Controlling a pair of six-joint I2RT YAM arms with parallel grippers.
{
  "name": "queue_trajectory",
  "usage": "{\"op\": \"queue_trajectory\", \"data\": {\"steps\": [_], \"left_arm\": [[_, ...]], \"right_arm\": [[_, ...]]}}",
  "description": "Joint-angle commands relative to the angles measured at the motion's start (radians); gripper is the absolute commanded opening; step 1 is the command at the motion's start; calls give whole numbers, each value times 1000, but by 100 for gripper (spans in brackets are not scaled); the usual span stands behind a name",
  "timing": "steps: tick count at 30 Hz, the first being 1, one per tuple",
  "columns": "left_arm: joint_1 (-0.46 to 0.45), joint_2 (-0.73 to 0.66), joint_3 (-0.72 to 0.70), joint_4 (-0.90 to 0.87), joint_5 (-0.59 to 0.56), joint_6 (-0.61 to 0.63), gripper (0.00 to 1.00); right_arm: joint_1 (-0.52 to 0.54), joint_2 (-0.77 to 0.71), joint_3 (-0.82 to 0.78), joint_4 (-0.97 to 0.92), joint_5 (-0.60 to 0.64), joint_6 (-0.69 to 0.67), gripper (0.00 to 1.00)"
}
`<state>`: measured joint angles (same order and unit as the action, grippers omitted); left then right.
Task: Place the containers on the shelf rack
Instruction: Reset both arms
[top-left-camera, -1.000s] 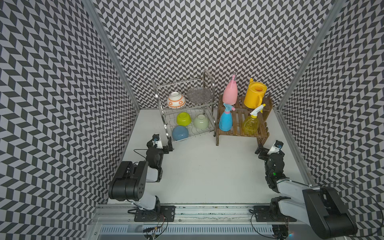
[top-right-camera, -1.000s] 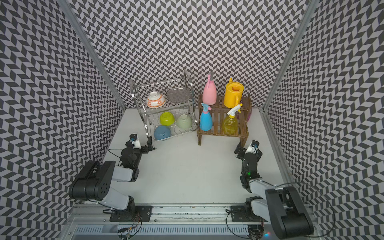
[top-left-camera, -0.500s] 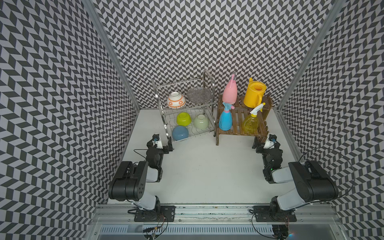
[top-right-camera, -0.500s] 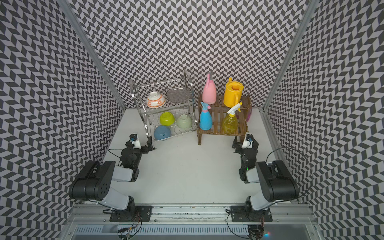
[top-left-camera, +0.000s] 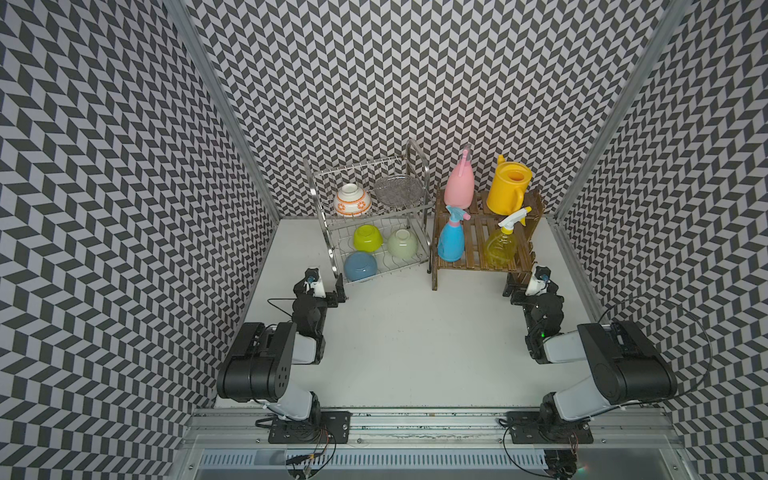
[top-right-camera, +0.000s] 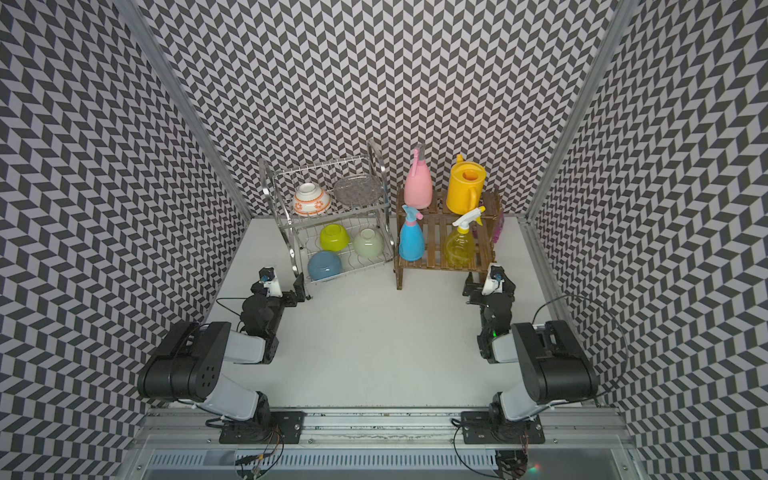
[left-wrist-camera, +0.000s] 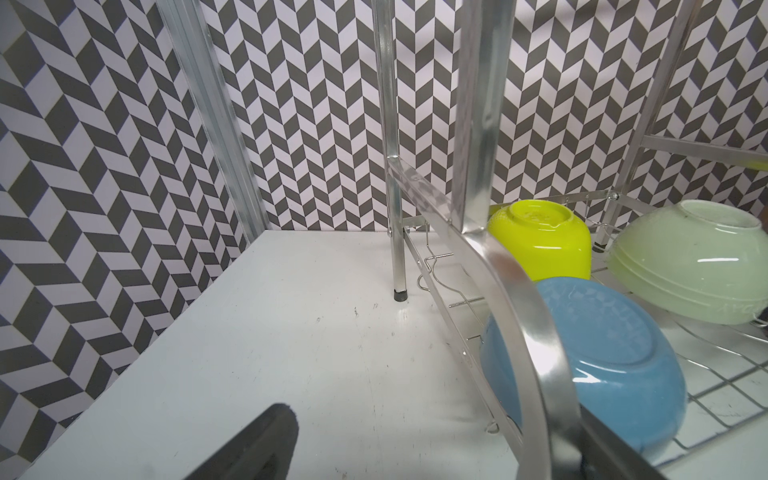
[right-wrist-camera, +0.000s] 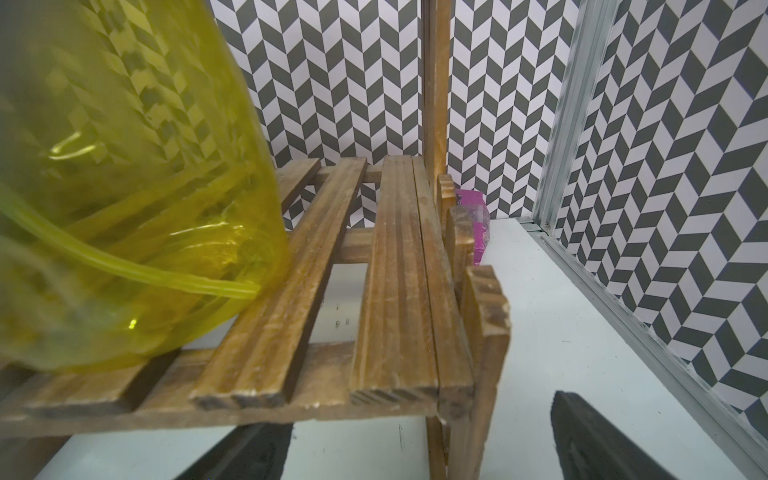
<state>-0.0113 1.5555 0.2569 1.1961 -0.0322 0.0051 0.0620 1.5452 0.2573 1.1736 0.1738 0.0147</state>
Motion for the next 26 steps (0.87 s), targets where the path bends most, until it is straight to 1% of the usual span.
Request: {"op": "queue_trajectory", "data": {"steps": [1,4,7,11,15,26], "left_arm": [[-9,-10,2,35,-39,0,100],[-38,-15,-25,80,-121,10,100],[-80,-17,-77,167,-220,24,100],[-118,-15,-130,277,-297,40,100],[-128,-10,-141,309,-322,45,100],[-131,-10,-140,308,-325,45,100]], "right_arm": [[-2,-20,17,27,-10,-7,100],[-3,-20,16,26,-10,-6,100],[-3,-20,16,26,-10,-6,100],[-3,-20,17,26,-10,-6,100],[-2,-20,17,27,-10,-5,100],[-3,-20,16,27,-10,-5,100]]}}
